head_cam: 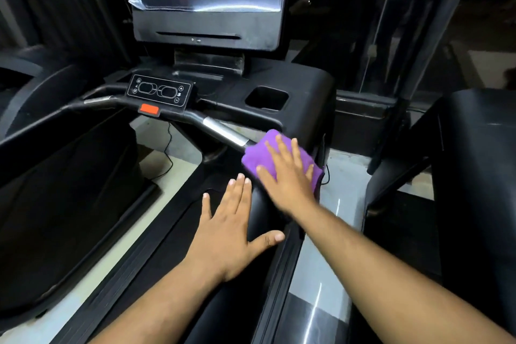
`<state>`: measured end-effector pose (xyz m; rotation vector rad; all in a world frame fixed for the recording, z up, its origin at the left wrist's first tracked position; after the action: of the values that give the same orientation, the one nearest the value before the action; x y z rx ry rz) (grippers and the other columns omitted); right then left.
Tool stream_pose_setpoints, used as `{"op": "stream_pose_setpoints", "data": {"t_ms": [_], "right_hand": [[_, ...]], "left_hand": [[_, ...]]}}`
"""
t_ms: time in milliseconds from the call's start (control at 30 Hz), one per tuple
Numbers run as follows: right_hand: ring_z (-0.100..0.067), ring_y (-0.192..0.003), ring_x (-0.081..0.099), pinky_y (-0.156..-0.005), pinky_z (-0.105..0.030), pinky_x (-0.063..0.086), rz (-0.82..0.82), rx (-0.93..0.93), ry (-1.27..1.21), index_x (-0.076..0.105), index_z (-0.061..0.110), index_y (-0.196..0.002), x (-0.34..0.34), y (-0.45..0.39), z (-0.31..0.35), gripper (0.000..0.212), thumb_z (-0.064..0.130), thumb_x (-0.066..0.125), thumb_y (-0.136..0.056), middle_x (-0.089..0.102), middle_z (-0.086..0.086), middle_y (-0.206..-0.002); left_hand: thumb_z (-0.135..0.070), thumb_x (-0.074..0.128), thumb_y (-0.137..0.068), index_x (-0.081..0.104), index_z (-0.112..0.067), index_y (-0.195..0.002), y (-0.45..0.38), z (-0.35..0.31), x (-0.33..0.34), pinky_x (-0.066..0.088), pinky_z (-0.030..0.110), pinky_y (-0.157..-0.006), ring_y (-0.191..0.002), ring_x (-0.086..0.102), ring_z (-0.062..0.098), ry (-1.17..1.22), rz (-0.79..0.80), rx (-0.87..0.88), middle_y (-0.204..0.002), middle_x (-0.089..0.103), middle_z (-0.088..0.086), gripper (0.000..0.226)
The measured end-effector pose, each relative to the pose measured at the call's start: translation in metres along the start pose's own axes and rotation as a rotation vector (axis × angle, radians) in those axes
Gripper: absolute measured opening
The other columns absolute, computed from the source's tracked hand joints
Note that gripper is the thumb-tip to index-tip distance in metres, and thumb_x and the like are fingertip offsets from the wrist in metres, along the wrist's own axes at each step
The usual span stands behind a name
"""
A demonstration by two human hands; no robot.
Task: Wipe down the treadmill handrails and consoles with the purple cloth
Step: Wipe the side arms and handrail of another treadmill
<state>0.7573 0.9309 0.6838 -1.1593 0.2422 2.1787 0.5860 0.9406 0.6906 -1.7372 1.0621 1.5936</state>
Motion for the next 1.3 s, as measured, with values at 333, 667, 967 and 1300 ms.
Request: {"op": "stream_pose_setpoints", "data": {"t_ms": [333, 667, 967, 1300], "right_hand": [[-0.014, -0.157, -0.015, -0.117, -0.073, 0.009, 0.015, 0.083, 0.014, 0.02, 0.04, -0.161, -0.03, -0.106, -0.05, 0.066, 0.062, 0.04, -0.102, -0.006, 0.018, -0.17], [-0.012, -0.158, -0.005, -0.123, -0.063, 0.009, -0.134, 0.001, -0.223, 0.029, 0.045, -0.157, -0.032, -0.098, -0.078, 0.072, 0.07, 0.038, -0.09, 0.007, 0.016, -0.171], [-0.009, -0.156, -0.016, -0.124, -0.058, 0.003, -0.034, -0.048, -0.176, 0.016, 0.048, -0.159, -0.003, -0.028, -0.044, 0.069, 0.064, 0.03, -0.093, -0.005, 0.022, -0.169], [-0.019, -0.156, -0.018, -0.116, -0.076, 0.004, 0.089, 0.023, 0.135, 0.011, 0.039, -0.162, -0.031, -0.135, -0.047, 0.066, 0.058, 0.034, -0.104, -0.011, 0.016, -0.17]], "left_hand": [[-0.097, -0.005, -0.066, -0.026, -0.022, -0.159, -0.077, -0.022, -0.012, -0.011, 0.057, -0.125, -0.15, -0.033, 0.006, -0.007, 0.012, -0.006, -0.165, -0.035, -0.009, 0.121], [-0.103, 0.006, -0.067, -0.022, -0.025, -0.161, -0.088, -0.023, -0.009, -0.009, 0.058, -0.126, -0.151, -0.029, 0.003, 0.049, 0.002, -0.002, -0.166, -0.031, -0.011, 0.124], [-0.098, 0.012, -0.072, -0.025, -0.024, -0.157, -0.085, -0.025, -0.012, -0.008, 0.06, -0.125, -0.153, -0.026, 0.007, 0.071, -0.013, 0.011, -0.168, -0.027, -0.008, 0.119], [-0.104, -0.013, -0.055, -0.018, -0.023, -0.162, -0.125, 0.006, -0.03, -0.012, 0.061, -0.123, -0.152, -0.028, 0.005, 0.126, -0.09, -0.095, -0.167, -0.028, -0.009, 0.134]]}}
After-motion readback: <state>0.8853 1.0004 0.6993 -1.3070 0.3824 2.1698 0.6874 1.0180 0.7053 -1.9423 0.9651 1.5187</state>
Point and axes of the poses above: each hand's wrist, its own y-axis away from the middle knuckle, its own x-axis out of the palm, z = x × y, the point moved 9 cm from there along -y, towards the middle knuckle
